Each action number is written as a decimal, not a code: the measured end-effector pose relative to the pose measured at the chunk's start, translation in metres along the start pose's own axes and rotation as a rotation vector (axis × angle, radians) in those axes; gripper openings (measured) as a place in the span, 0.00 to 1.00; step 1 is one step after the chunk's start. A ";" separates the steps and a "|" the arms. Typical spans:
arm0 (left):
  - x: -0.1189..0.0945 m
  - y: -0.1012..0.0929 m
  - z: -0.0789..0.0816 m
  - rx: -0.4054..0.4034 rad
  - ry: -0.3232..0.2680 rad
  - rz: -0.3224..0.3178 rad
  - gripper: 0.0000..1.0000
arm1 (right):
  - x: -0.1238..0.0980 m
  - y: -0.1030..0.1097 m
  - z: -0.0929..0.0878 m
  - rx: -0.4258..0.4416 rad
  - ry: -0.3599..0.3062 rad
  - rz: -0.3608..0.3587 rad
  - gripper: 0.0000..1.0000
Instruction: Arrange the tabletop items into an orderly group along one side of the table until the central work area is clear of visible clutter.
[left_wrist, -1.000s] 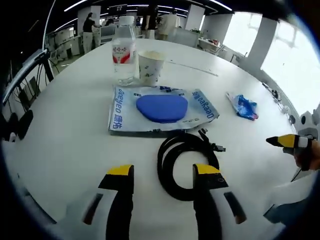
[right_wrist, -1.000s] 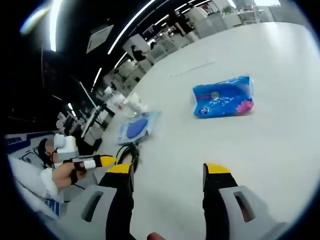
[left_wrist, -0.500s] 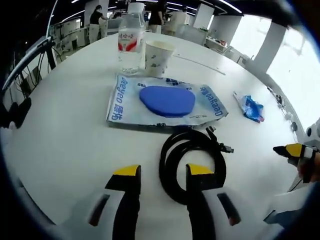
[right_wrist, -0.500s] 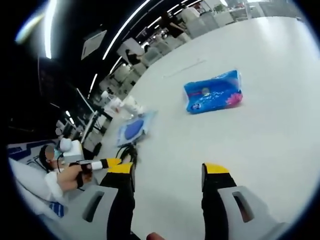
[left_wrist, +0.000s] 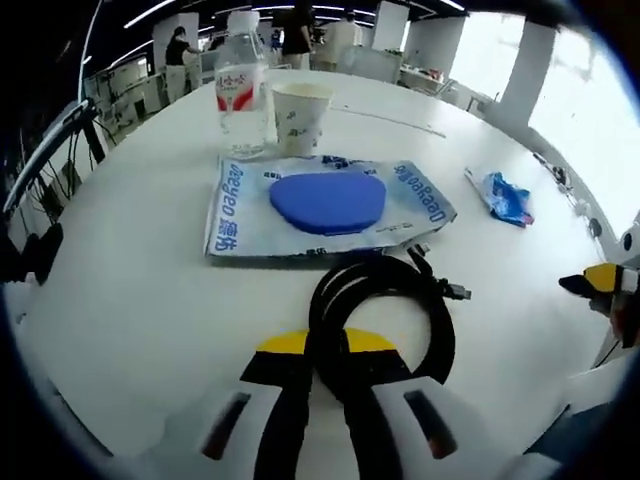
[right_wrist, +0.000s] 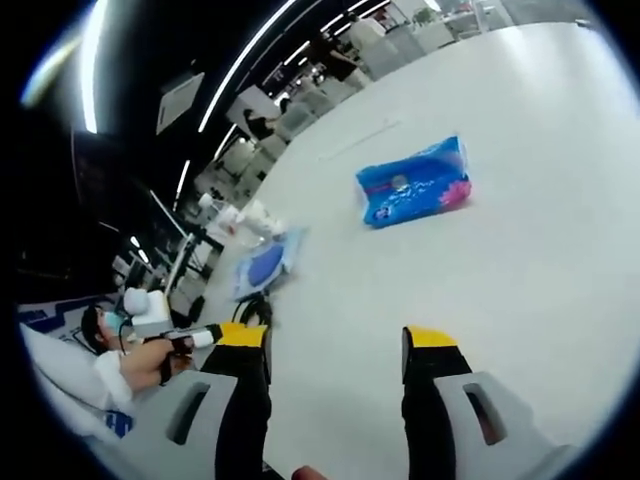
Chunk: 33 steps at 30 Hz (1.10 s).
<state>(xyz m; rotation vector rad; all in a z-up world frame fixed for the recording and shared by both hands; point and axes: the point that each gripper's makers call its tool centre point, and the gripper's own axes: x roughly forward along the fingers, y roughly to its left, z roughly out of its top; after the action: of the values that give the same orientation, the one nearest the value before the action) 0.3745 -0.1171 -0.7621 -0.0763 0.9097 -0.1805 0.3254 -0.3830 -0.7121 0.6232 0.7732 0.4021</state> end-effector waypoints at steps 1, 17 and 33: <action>0.000 0.001 0.000 -0.021 0.002 -0.002 0.08 | 0.000 0.000 0.000 -0.001 0.000 0.001 0.51; -0.021 -0.019 0.002 -0.243 -0.049 -0.127 0.00 | 0.006 0.002 -0.004 0.008 0.021 0.020 0.50; -0.055 -0.059 0.035 -0.349 -0.175 -0.305 0.00 | 0.017 0.029 -0.008 -0.003 0.055 0.107 0.53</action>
<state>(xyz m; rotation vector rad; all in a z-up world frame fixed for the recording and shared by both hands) 0.3619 -0.1648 -0.6891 -0.5489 0.7432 -0.2920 0.3272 -0.3485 -0.7064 0.6553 0.7938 0.5203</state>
